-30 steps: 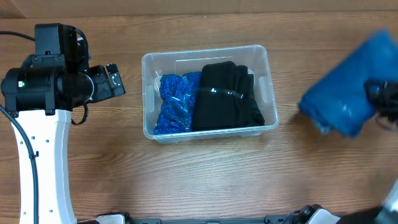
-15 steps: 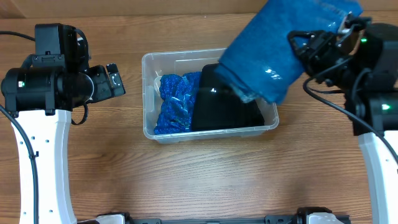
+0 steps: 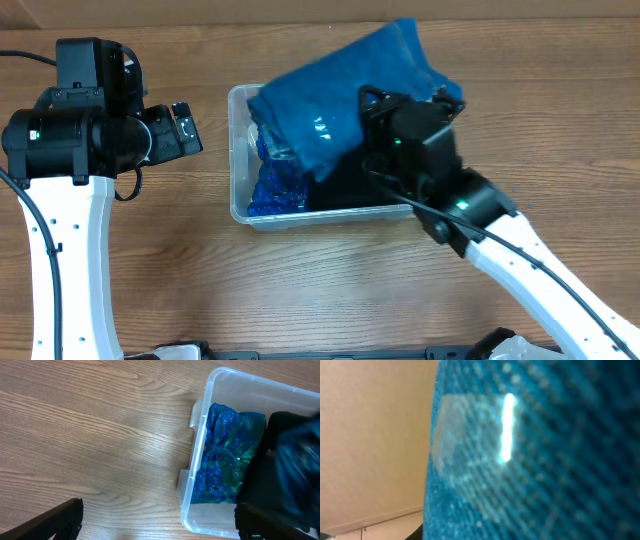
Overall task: Pack container
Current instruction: 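Lift the jeans over the bin and lay them on top, then press the jeans flat into the bin with the right gripper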
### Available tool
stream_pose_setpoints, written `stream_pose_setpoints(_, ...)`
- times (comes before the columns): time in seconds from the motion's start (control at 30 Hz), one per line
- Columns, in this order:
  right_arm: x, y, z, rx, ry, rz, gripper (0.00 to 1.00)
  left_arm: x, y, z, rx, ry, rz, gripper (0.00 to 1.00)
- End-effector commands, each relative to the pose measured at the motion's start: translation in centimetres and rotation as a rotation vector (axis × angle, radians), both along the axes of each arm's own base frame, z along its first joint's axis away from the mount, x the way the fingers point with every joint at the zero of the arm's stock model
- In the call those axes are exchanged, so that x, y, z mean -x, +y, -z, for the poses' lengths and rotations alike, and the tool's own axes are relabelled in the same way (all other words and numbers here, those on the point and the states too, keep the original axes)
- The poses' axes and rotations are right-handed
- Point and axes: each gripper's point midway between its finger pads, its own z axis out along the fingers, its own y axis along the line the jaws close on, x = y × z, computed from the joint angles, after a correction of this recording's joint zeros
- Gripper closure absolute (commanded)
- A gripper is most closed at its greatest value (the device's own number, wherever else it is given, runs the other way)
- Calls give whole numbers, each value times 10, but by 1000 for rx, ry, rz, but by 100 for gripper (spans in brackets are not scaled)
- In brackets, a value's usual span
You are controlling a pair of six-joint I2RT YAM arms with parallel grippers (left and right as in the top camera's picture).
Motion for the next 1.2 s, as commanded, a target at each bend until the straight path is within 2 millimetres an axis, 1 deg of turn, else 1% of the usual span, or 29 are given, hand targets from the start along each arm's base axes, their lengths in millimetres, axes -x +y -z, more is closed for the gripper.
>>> stream_pose_setpoints(0.0, -16, 6, 4, -59, -4, 65, 96, 2, -1, -4, -2, -3, 25, 0)
stream_pose_setpoints(0.1, -27, 15, 34, -52, 53, 78, 96, 2, -1, -4, -2, -3, 25, 0)
stream_pose_setpoints(0.2, -32, 25, 70, -29, 133, 61, 96, 3, -1, -4, -2, -2, 25, 0)
stream_pose_setpoints(0.23, -32, 28, 78, -23, 152, 50, 96, 3, -1, -4, -2, -2, 25, 0)
stream_pose_setpoints(0.27, -31, 32, 82, -26, 166, 29, 85, 3, -1, -4, -2, -2, 25, 0)
stream_pose_setpoints(0.3, -30, 43, 76, -63, 160, -27, 44, 2, -1, -4, -2, -2, 25, 0)
stream_pose_setpoints(0.33, -28, 60, 60, -127, 123, -115, 25, 2, -1, -4, -2, -4, 25, 0)
stream_pose_setpoints(0.37, -26, 81, 34, -200, 44, -228, 14, 2, -1, -4, -2, -6, 25, 0)
stream_pose_setpoints(0.4, -25, 91, 14, -250, -19, -286, 7, 1, -1, -4, -2, -8, 25, 0)
stream_pose_setpoints(0.43, -25, 96, -4, -289, -80, -318, 0, 1, -1, -4, -3, -8, 25, 0)
stream_pose_setpoints(0.5, -22, 103, -33, -360, -169, -362, 0, 1, -1, -4, -5, -7, 28, 0)
stream_pose_setpoints(0.57, -19, 106, -50, -396, -225, -385, 0, 1, 0, -4, -4, -8, 28, 0)
stream_pose_setpoints(0.67, -16, 110, -52, -401, -231, -397, 0, 0, 0, -5, -5, -12, 28, 0)
stream_pose_setpoints(0.73, -14, 111, -62, -417, -267, -401, 0, 1, 0, -5, -5, -11, 28, 0)
stream_pose_setpoints(0.8, -10, 113, -78, -447, -326, -426, 0, 0, 0, -5, -5, -11, 28, 0)
stream_pose_setpoints(0.83, -5, 114, -89, -465, -359, -443, 0, 0, 0, -5, -5, -11, 28, 0)
stream_pose_setpoints(0.87, -3, 114, -89, -462, -349, -441, 0, 0, 0, -5, -6, -12, 28, 0)
stream_pose_setpoints(0.93, -7, 108, -86, -448, -332, -399, 0, 0, 0, -5, -6, -12, 28, 0)
stream_pose_setpoints(0.97, -10, 103, -83, -414, -334, -365, 0, 0, 0, -5, -6, -12, 28, 0)
stream_pose_setpoints(1.03, -19, 94, -71, -275, -368, -321, 0, 0, 0, -5, -6, -11, 28, 0)
stream_pose_setpoints(1.07, -23, 90, -61, -201, -362, -303, 0, 0, 0, -5, -6, -12, 28, 0)
stream_pose_setpoints(1.1, -30, 81, -39, -59, -340, -276, 0, 0, 0, -5, -6, -12, 28, 0)
stream_pose_setpoints(1.13, -35, 69, -15, 113, -311, -254, 1, 0, 0, -5, -9, -12, 27, 0)
stream_pose_setpoints(1.17, -39, 55, 4, 248, -277, -235, 4, 1, 0, -5, -11, -11, 33, 0)
